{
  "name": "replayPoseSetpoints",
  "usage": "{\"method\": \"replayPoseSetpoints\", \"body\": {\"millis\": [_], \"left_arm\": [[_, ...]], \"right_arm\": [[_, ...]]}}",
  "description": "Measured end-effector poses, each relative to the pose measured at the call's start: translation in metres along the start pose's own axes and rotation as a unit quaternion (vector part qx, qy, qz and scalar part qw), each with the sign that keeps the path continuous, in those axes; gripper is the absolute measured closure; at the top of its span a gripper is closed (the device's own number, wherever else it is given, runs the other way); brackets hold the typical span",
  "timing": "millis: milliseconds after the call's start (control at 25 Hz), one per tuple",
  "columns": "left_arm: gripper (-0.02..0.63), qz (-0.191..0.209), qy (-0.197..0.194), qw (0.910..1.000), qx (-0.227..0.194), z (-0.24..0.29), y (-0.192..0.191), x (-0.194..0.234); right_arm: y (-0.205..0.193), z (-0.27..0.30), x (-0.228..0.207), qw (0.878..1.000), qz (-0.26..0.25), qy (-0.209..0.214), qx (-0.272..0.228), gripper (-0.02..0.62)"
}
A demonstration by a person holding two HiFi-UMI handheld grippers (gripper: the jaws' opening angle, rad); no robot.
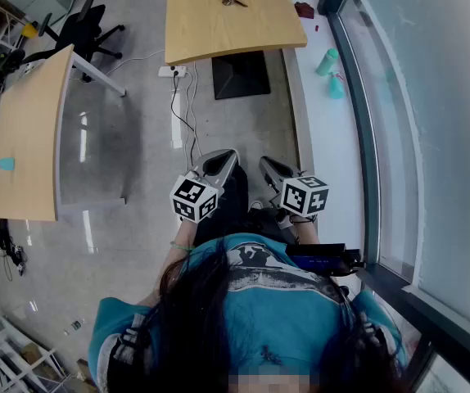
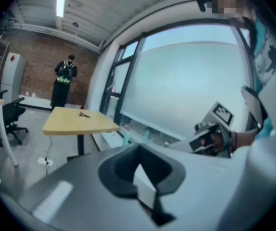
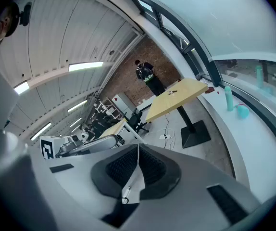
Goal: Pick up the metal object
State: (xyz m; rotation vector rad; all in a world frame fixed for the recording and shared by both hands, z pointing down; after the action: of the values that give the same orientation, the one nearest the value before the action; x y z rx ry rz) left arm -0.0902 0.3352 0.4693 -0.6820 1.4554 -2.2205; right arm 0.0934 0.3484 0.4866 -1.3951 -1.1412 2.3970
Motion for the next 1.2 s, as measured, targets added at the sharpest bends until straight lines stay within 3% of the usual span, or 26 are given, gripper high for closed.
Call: {"method": "replayPoseSetpoints", "body": {"millis": [240,640,880,1200], "left_arm": [[0.604,-0.001,-0.012,0.9998,-0.013,0.043,0.031,0.051],[0.604,-0.007,-0.004,0.9989,-0.046,0.114,0.101,0.189],[0.604,-0.020,-0.013,0.9990,-0.039,0.148,0.116,0.244],[0.604,-0.037,-0.015,0.9989,-0.024,0.188,0.122,0.278]], "right_arm": [[0.056,0.049,-0.017,1.000,-0.018,-0.006,0.001,0.577],[0.178,0.164,-0.050,0.997,-0.072,-0.023,-0.015,0.577],[0.209,0.208,-0.068,0.997,-0.060,-0.044,-0.016,0.577],[0.236,0.239,-0.096,0.998,-0.046,-0.053,-0.001,0.577]]}}
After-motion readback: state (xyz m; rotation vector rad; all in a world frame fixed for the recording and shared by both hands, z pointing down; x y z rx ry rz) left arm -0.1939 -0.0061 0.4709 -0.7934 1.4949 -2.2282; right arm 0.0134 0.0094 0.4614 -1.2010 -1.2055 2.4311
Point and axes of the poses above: the fingertips, and each gripper's own axes: z forward along the fingers, x to its left, y out of its top, the point moved 8 cm from there along -z, backward along the fingers, and after that the axes turned 10 degrees about y, right-handed, at the moved point
